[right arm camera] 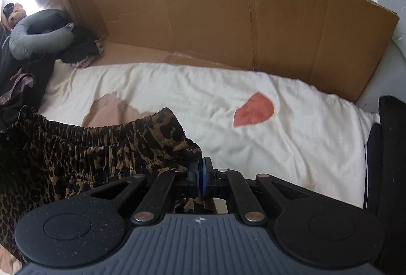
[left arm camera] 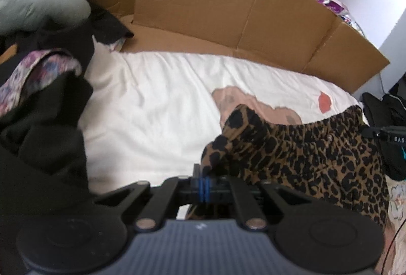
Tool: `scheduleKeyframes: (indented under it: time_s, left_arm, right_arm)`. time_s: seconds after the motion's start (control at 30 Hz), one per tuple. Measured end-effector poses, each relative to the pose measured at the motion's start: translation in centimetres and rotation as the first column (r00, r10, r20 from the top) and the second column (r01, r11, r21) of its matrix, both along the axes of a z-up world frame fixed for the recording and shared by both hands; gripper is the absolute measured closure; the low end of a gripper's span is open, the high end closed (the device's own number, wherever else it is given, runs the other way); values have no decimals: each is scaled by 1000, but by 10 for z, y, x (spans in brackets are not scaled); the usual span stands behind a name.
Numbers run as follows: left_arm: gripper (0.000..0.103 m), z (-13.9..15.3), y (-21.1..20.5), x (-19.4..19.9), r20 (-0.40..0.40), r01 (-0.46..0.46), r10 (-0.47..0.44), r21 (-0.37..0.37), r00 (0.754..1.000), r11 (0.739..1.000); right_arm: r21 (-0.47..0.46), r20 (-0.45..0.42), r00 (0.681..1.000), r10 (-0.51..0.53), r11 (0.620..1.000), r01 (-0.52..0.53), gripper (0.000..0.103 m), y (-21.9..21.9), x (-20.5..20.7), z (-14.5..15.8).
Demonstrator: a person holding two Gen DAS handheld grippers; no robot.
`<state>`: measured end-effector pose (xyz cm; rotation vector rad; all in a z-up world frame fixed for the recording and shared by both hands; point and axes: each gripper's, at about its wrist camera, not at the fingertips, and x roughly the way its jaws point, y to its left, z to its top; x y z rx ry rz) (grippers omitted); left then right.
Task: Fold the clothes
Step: 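Lift the waistband up with both grippers, stretching it between them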
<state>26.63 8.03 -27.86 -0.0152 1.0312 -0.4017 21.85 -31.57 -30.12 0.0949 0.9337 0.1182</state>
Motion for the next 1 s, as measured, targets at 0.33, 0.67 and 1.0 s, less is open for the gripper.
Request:
scheduleKeyframes:
  time_s: [0.33, 0.67, 1.0]
  left_arm:
    - [101, -4, -6, 46, 25, -20, 19, 30, 1000, 999]
    - [101, -15, -8, 95, 16, -31, 30, 59, 999, 998]
    - [101, -30, -17, 133, -2, -42, 42, 73, 999, 996]
  right_arm:
    - [-37, 37, 998, 46, 998, -45, 103, 5, 54, 2]
    - [-90, 38, 997, 68, 994, -64, 103, 15, 105, -6]
    - [-164, 41, 995, 92, 983, -84, 103, 25, 147, -13]
